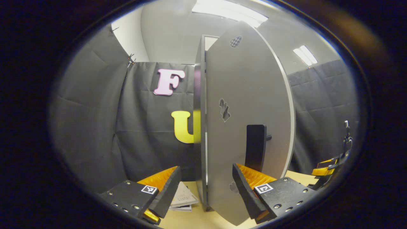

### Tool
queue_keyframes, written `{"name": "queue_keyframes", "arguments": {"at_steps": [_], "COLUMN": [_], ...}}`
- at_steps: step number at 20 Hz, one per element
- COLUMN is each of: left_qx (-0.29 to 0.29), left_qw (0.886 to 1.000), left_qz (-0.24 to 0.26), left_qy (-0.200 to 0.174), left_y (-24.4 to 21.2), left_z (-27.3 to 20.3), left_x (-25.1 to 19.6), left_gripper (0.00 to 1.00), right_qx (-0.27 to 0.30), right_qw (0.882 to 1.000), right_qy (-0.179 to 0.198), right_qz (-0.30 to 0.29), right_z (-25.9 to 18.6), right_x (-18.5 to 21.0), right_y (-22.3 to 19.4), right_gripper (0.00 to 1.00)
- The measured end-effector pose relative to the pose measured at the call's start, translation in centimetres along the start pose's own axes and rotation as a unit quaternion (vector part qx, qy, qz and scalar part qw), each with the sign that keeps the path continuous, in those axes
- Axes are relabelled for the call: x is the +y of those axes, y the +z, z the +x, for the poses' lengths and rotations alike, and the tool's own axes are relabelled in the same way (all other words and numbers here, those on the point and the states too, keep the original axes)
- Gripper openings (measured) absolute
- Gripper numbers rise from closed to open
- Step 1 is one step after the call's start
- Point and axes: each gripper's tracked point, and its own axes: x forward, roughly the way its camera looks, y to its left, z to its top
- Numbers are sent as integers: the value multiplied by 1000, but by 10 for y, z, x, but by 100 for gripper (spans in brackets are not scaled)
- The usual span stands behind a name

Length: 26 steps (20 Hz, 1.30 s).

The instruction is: Grab one shoe with the right hand and put it into the shoe cabinet, grab the other shoe with the left hand and put it into the shoe cabinet; then close the right door with the right hand and the left door with the left hand.

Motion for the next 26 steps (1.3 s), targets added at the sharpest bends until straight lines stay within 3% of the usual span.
{"name": "queue_keyframes", "arguments": {"at_steps": [6, 7, 10, 11, 12, 13, 15, 20, 23, 24, 26], "left_qx": [13, 14, 15, 14, 18, 22, 21, 41, 57, 61, 67], "left_qw": [999, 999, 998, 998, 997, 997, 996, 998, 998, 998, 998], "left_qz": [-11, -18, -56, -66, -73, -78, -86, -50, -30, -26, -17], "left_qy": [27, 29, 15, 9, 2, -10, -24, -9, -20, -19, -3], "left_y": [-3, -5, -12, -12, -15, -17, -18, -37, -47, -48, -50], "left_z": [19, 24, 38, 44, 50, 54, 59, 53, 37, 30, 16], "left_x": [-15, -18, -34, -41, -49, -60, -73, -78, -81, -80, -69], "left_gripper": [94, 100, 100, 94, 94, 100, 96, 94, 95, 100, 89], "right_qx": [-9, -7, 0, 1, -1, -4, -12, -22, -18, -22, -33], "right_qw": [1000, 1000, 999, 999, 999, 999, 999, 997, 996, 996, 995], "right_qy": [-17, -22, -33, -36, -38, -42, -51, -75, -84, -88, -94], "right_qz": [-7, -8, 5, 10, 14, 15, 14, 15, 13, 10, 6], "right_z": [-10, -12, -15, -15, -16, -17, -20, -28, -26, -25, -21], "right_x": [-16, -20, -29, -30, -32, -34, -39, -57, -65, -68, -70], "right_y": [6, 4, 0, -1, 0, 1, 7, 16, 23, 28, 43], "right_gripper": [98, 98, 98, 98, 98, 98, 98, 98, 98, 98, 98]}}
